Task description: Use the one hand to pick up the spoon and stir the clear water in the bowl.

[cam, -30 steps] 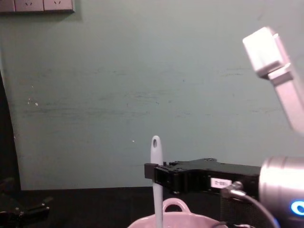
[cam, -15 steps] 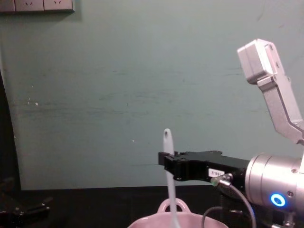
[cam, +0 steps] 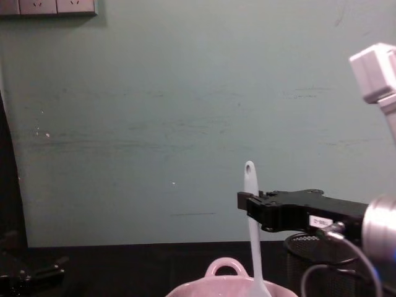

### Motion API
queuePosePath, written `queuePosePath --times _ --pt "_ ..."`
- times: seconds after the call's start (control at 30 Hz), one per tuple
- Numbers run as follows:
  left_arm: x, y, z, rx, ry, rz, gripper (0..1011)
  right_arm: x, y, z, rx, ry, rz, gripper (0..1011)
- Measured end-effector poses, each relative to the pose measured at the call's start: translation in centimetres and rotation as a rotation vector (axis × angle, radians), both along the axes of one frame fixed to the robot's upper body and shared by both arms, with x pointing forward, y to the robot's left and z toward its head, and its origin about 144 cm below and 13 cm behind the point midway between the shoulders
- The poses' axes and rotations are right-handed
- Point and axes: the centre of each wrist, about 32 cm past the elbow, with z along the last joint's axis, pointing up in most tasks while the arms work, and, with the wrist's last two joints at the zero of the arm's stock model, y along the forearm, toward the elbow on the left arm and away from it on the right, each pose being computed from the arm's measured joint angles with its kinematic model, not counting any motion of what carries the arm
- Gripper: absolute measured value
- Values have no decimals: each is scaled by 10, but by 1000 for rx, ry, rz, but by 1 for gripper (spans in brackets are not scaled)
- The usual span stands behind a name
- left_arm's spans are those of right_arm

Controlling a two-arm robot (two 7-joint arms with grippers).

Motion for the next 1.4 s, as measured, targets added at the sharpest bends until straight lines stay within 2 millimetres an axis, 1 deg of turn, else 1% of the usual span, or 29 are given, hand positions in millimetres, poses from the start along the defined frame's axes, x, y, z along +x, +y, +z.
queuePosePath --times 0.17,0.3,0.4,0.57,0.67,0.9,1.0,1.13,1.27,1.4 --pt "0 0 0 0 0 0 1011 -15 -10 6 15 41 54 113" --pt "0 0 0 0 0 0 1011 -25 -12 9 31 79 97 113" --pt "0 0 0 0 0 0 1011 -31 -10 11 43 103 132 113" --pt "0 0 0 0 0 0 1011 -35 -4 12 49 124 158 113" --pt "0 0 0 0 0 0 1011 -35 4 12 53 135 181 113" --pt "0 0 0 0 0 0 1011 -29 18 9 69 136 192 113" --pt "0 0 0 0 0 0 1011 -21 27 4 95 113 191 113" --pt "0 0 0 0 0 0 1011 -14 33 -1 115 99 182 114" --pt "0 0 0 0 0 0 1011 -1 43 -12 144 62 151 113" --pt "0 0 0 0 0 0 1011 6 46 -18 147 37 124 113"
